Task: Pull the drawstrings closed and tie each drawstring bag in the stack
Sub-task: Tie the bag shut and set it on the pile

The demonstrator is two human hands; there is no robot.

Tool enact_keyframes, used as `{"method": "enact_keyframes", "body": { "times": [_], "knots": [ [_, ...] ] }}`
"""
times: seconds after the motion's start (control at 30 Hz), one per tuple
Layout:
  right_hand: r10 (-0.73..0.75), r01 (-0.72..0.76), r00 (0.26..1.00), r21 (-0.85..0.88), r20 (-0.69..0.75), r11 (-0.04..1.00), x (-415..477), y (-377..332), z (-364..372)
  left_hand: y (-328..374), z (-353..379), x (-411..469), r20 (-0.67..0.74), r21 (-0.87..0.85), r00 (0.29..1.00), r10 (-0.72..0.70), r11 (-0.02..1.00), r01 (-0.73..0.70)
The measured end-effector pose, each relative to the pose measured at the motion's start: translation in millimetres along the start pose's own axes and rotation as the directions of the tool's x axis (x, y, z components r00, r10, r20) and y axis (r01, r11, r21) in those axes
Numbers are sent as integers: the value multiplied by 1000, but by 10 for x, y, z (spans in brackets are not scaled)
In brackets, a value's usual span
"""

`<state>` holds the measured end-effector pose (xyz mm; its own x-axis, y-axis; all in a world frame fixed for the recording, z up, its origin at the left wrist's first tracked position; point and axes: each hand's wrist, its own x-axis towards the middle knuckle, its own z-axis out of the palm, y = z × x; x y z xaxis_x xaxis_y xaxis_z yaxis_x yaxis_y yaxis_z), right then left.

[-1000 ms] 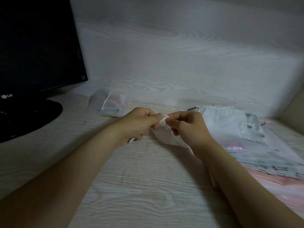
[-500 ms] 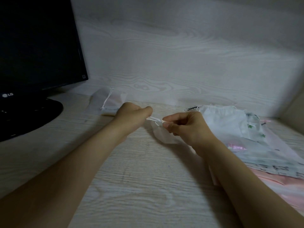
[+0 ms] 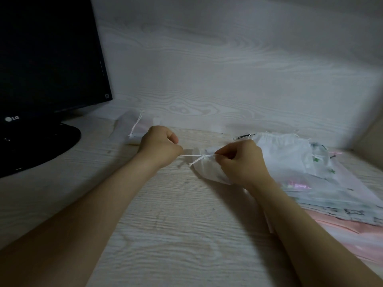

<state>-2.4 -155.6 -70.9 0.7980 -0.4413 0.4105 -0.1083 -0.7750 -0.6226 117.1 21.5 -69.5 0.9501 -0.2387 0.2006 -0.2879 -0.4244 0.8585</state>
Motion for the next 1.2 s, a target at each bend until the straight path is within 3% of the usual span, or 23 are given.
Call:
{"method": "enact_keyframes", "body": {
  "times": [0.13,0.43,0.6,0.73,0.9,1.1,1.2],
  "knots": [
    [-13,9,999,-108,-38,994,-1,-6,49,-4,-3,-9,70,-4,996,46,999,-46],
    [80,-89,990,-74,-117,993,1,-29,60,32,-4,-99,224,-113,944,244,968,-223],
    [-102,109,988,58,-120,992,-33,-49,11,-47,45,-67,109,11,928,356,933,-359],
    [-182,204,977,243,-108,948,-87,-133,-10,-69,70,-78,238,-10,880,411,907,-421],
    [-192,230,973,408,-132,884,-88,-221,-19,12,53,-135,371,-140,847,381,924,-355],
    [-100,209,969,532,-227,821,-159,-314,-53,45,24,-81,159,-288,905,395,895,-340],
    [-182,276,949,399,-258,874,-171,-318,-5,56,-21,-29,69,-423,928,366,853,-305]
  ]
}}
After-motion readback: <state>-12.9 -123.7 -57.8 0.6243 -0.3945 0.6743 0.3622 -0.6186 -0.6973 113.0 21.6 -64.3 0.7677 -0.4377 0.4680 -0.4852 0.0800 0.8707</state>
